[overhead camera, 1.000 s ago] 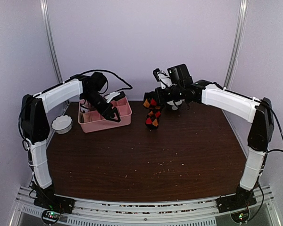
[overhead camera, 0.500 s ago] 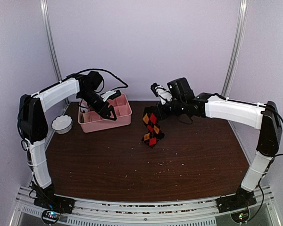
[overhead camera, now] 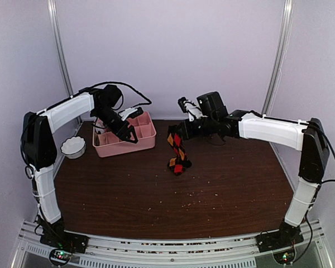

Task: Roll the socks
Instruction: Flatten out the sock at the center of the board, then adjust the sock at the center of the board, then pick up the sock from the center of the board.

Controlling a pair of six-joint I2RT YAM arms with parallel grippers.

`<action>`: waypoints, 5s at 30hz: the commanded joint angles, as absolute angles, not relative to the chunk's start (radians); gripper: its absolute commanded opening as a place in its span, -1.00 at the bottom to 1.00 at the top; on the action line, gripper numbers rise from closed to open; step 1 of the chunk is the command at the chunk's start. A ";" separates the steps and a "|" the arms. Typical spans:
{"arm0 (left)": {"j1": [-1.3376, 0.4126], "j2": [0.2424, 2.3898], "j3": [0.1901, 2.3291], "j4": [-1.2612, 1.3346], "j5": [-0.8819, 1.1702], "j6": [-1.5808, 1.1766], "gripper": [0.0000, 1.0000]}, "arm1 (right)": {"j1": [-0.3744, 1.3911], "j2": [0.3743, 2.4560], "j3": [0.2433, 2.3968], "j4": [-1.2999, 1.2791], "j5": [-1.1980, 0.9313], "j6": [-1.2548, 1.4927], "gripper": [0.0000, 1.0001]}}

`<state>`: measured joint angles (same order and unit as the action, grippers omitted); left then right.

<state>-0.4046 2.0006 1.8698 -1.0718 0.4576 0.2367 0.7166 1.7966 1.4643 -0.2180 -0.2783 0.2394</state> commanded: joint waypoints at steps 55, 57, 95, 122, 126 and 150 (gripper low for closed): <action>-0.534 1.837 1.465 -1.130 0.548 0.728 0.15 | 0.797 2.076 1.370 -0.279 -0.410 0.432 -0.80; -0.566 1.824 1.432 -1.115 0.522 0.747 0.14 | 0.794 2.106 1.388 -0.308 -0.401 0.427 -0.82; -0.587 1.592 1.238 -0.774 0.046 0.509 0.51 | 0.981 1.976 1.301 -0.138 -0.162 0.339 -0.39; -0.545 1.468 1.122 -0.723 0.358 0.635 0.96 | 0.924 1.982 1.307 -0.321 -0.091 0.347 -0.31; -0.590 1.502 1.141 -0.723 0.382 0.630 0.96 | 0.957 1.959 1.344 -0.341 -0.063 0.388 0.02; -0.660 1.591 1.167 -0.762 0.364 0.667 0.95 | 1.144 1.818 1.210 -0.206 0.204 0.190 0.26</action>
<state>-0.6559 1.5780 1.1652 -0.7609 0.3595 0.6491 1.0878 1.9175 1.3045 -0.3500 0.1127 0.2802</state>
